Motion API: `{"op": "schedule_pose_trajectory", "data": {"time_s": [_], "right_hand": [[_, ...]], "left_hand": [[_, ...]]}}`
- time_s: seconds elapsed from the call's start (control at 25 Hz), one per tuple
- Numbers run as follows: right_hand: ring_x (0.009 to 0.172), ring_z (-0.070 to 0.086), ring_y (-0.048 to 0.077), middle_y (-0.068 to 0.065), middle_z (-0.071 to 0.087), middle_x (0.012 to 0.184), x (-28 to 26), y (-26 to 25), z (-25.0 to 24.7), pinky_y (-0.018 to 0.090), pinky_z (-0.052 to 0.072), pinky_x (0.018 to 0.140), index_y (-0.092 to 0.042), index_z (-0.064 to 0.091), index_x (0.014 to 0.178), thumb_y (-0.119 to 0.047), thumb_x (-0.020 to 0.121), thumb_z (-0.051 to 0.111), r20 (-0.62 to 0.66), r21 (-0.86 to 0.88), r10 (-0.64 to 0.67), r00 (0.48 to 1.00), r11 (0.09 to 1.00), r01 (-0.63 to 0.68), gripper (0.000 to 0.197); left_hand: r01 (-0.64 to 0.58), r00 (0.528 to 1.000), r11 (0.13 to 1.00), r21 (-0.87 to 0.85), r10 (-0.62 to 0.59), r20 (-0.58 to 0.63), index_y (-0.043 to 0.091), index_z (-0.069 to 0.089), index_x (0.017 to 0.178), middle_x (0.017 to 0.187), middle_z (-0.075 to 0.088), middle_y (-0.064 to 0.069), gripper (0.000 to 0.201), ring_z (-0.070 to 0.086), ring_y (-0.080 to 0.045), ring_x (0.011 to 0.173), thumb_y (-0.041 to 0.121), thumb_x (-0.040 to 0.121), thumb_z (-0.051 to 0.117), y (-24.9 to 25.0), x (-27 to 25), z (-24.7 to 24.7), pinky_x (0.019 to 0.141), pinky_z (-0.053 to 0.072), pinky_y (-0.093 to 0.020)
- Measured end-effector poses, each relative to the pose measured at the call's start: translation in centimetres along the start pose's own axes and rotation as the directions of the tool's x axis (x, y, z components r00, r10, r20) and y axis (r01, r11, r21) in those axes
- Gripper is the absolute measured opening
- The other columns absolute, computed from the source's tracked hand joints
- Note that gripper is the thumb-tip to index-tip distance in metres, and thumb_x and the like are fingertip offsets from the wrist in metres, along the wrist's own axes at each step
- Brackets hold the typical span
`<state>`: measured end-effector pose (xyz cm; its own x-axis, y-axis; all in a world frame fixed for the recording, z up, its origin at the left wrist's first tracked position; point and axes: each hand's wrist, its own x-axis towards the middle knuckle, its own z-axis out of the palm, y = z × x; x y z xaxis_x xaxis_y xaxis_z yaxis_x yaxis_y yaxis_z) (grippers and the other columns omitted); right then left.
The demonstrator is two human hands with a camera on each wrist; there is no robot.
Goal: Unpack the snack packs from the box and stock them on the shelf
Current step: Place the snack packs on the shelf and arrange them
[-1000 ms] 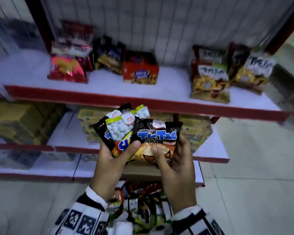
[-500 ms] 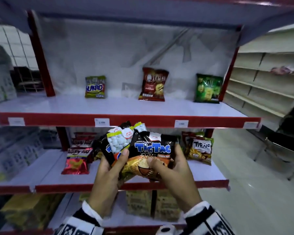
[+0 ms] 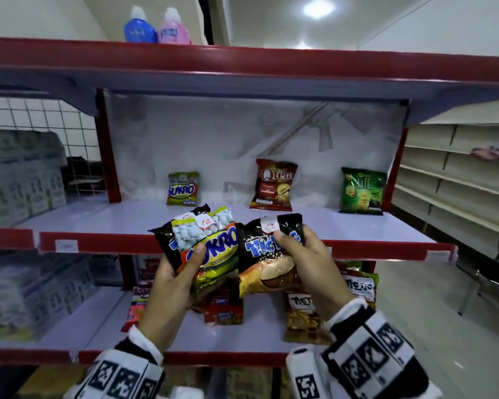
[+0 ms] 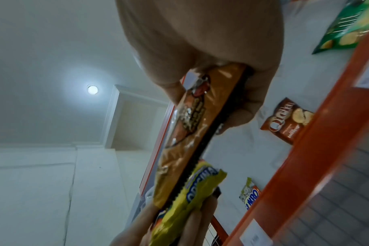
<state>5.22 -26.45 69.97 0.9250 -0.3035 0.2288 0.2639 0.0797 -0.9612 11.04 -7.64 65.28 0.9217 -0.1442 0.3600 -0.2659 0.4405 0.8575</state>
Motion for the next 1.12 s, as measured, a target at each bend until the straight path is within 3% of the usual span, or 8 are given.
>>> {"op": "schedule_pose_trajectory", "data": {"time_s": [0.08,0.36,0.52,0.72,0.8,0.92,1.0,1.12], "right_hand": [[0.073,0.071,0.015,0.004,0.075,0.088,2.9,-1.3,2.5,0.025,0.056,0.059,-0.011,0.062,0.104,-0.014,0.090,0.061,0.022,-0.029,-0.058,0.998,0.998,0.059,0.015],[0.074,0.069,0.015,0.006,0.073,0.091,12.6,-3.5,12.6,0.032,0.057,0.071,-0.016,0.065,0.095,-0.013,0.087,0.065,0.071,-0.226,-0.150,0.986,0.960,0.162,0.009],[0.090,0.067,0.029,0.013,0.071,0.097,18.2,-3.3,18.0,0.043,0.054,0.087,-0.018,0.063,0.084,-0.014,0.088,0.058,0.012,-0.423,-0.148,0.989,0.896,0.140,0.008],[0.095,0.065,0.024,0.007,0.068,0.106,25.6,-1.5,24.7,0.033,0.052,0.089,-0.015,0.065,0.105,-0.017,0.087,0.062,0.034,-0.617,-0.156,0.987,0.774,0.144,0.019],[0.091,0.061,0.022,0.005,0.066,0.100,28.4,-0.2,26.2,0.027,0.048,0.080,-0.014,0.064,0.102,-0.019,0.084,0.067,0.042,-0.753,-0.164,0.986,0.643,0.139,0.020],[0.086,0.059,0.024,0.008,0.060,0.092,31.5,2.2,26.4,0.033,0.049,0.074,-0.006,0.063,0.107,-0.018,0.083,0.068,-0.026,-0.858,-0.051,0.998,0.514,0.004,0.027],[0.096,0.063,0.032,0.016,0.062,0.098,33.0,3.9,25.5,0.042,0.053,0.087,0.002,0.062,0.113,-0.014,0.083,0.068,-0.091,-0.829,0.058,0.994,0.549,-0.107,0.034],[0.097,0.065,0.036,0.021,0.066,0.103,34.4,5.4,24.5,0.048,0.052,0.091,0.006,0.059,0.116,-0.012,0.085,0.066,-0.123,-0.787,0.138,0.983,0.591,-0.181,0.036]], "left_hand": [[-0.032,0.999,0.999,0.014,0.032,-0.017,0.029,0.060,0.115,0.106,0.074,0.002,0.035,0.072,-0.017,0.092,0.029,0.080,0.060,1.5,2.3,-2.6,0.060,0.058,-0.027],[-0.074,0.997,0.994,0.080,0.076,-0.022,0.026,0.059,0.117,0.106,0.074,-0.003,0.038,0.073,-0.023,0.088,0.030,0.079,0.063,5.9,12.3,-13.4,0.061,0.059,-0.032],[-0.093,0.996,0.987,0.128,0.094,0.001,0.028,0.060,0.118,0.104,0.074,-0.006,0.041,0.073,-0.027,0.086,0.033,0.078,0.064,8.0,17.6,-19.6,0.061,0.059,-0.035],[-0.114,0.993,0.983,0.141,0.119,-0.021,0.030,0.063,0.111,0.098,0.076,0.000,0.033,0.074,-0.021,0.082,0.031,0.078,0.063,9.4,22.3,-26.6,0.057,0.058,-0.030],[-0.104,0.993,0.985,0.135,0.112,-0.048,0.027,0.063,0.107,0.095,0.076,0.000,0.027,0.074,-0.020,0.078,0.027,0.081,0.061,9.5,23.5,-28.4,0.054,0.058,-0.029],[-0.075,0.995,0.988,0.133,0.083,-0.056,0.028,0.061,0.107,0.093,0.076,0.000,0.024,0.074,-0.021,0.077,0.025,0.084,0.060,9.2,24.5,-30.2,0.054,0.058,-0.029],[-0.061,0.997,0.990,0.126,0.068,-0.048,0.029,0.061,0.109,0.095,0.076,0.000,0.029,0.074,-0.022,0.078,0.027,0.080,0.061,8.9,25.0,-30.8,0.054,0.058,-0.030],[-0.052,0.998,0.991,0.124,0.056,-0.031,0.030,0.061,0.109,0.097,0.076,0.000,0.033,0.074,-0.024,0.080,0.030,0.076,0.062,8.9,25.6,-31.0,0.055,0.058,-0.030]]}}
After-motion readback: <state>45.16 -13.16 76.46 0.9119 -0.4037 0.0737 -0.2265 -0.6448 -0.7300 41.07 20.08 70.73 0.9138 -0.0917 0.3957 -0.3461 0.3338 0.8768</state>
